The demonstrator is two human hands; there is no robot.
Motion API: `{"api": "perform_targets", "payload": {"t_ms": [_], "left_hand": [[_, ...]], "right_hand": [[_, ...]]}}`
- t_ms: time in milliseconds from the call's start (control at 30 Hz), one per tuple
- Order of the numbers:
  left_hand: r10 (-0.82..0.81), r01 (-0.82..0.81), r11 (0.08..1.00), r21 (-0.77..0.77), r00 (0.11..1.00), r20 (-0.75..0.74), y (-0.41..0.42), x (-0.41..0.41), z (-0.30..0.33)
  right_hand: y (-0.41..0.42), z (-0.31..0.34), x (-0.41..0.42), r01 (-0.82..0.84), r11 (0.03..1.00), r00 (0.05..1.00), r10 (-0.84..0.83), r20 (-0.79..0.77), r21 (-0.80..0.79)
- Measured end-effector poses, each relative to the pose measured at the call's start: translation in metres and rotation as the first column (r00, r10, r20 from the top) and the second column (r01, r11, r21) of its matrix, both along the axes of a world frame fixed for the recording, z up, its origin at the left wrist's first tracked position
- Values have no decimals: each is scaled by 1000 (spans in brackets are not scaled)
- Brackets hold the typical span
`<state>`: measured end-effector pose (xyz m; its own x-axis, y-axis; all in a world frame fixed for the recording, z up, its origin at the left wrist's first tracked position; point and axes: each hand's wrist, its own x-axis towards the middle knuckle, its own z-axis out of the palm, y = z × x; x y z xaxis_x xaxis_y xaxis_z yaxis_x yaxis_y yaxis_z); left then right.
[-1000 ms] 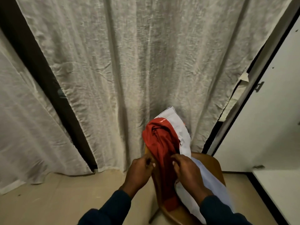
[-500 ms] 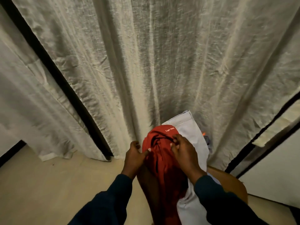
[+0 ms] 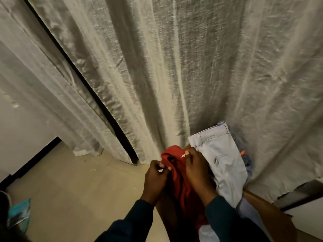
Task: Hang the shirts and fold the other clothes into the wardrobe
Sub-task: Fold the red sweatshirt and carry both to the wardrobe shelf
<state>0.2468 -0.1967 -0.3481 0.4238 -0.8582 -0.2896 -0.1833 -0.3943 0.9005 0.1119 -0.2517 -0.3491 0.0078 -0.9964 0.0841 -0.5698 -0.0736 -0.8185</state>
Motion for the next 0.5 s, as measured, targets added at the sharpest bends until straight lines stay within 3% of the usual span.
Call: {"api": "perform_targets", "payload": {"t_ms": [67, 100, 200, 333, 433, 500], "left_hand": [[64, -47, 997, 66, 958, -281, 1, 1, 8], [45, -15, 996, 85, 929, -366, 1, 2, 14], [-178, 187, 982, -21, 887, -427, 8, 1, 51], [-380, 308, 921, -237, 845, -377, 24, -4, 122], [-384, 242, 862, -446, 886, -260, 31, -2, 177], [-340, 154, 802, -578, 913, -228, 33, 1, 215]], "right_hand": [[1, 16, -4, -64, 985, 961, 19, 275, 158], [4, 28, -7, -105, 981, 924, 36, 381, 163], [17, 72, -14, -178, 977, 773, 66, 631, 115], [41, 145, -28, -284, 959, 587, 162, 793, 14], [58, 200, -34, -318, 934, 437, 294, 850, -160], [63, 220, -36, -282, 934, 514, 339, 788, -218]]}}
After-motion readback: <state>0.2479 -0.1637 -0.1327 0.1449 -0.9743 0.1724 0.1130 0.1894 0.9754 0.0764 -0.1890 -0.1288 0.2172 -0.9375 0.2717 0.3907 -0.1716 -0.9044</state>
